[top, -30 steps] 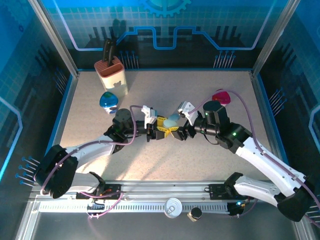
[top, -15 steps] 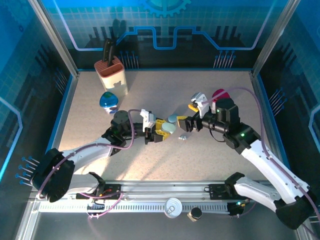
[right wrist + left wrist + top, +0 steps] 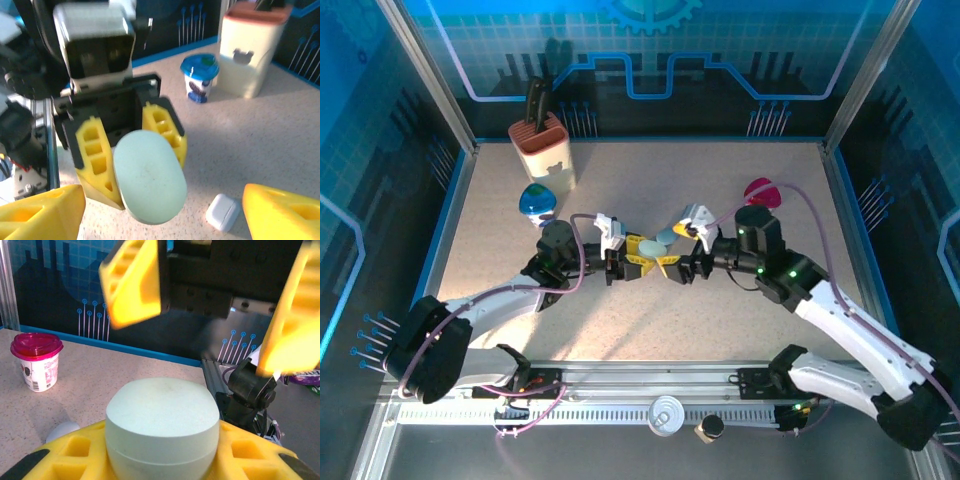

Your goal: Insert the wireless bluetooth earbuds into the charging case

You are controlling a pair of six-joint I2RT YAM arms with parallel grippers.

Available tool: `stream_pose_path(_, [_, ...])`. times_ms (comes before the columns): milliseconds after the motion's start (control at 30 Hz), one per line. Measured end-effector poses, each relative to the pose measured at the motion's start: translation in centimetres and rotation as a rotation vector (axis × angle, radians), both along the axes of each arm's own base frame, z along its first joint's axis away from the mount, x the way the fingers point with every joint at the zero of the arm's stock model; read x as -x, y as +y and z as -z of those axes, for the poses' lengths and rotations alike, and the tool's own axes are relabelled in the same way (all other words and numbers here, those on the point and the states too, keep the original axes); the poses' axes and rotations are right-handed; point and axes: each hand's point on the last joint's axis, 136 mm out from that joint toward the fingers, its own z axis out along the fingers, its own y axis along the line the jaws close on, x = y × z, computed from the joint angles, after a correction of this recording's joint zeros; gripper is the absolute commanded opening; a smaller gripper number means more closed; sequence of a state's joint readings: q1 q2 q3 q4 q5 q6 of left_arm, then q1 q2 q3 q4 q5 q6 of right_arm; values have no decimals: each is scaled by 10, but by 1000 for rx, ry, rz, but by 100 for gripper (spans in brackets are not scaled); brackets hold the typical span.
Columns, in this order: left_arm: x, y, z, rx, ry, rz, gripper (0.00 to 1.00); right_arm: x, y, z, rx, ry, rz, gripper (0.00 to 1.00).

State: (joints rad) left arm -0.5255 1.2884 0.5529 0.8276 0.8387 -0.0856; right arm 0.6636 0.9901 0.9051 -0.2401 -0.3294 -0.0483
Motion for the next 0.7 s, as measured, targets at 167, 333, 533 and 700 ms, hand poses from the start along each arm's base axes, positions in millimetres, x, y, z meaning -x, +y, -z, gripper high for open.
stream_pose_path(167, [-1,1,2,-6,28,-1,18,-8,6,20,73,9,1,79])
stream_pose_path(333, [-2,1,4,-12,16,-5,18,-15,-1,13,39,21,36,64])
stream_pose_path(533, [2,1,6,-19,15,17,18,-25,-11,0,-11,13,86,59])
stream_pose_path(700, [8,1,5,-17,25,50,18,-24,-8,1,-16,25,69,52])
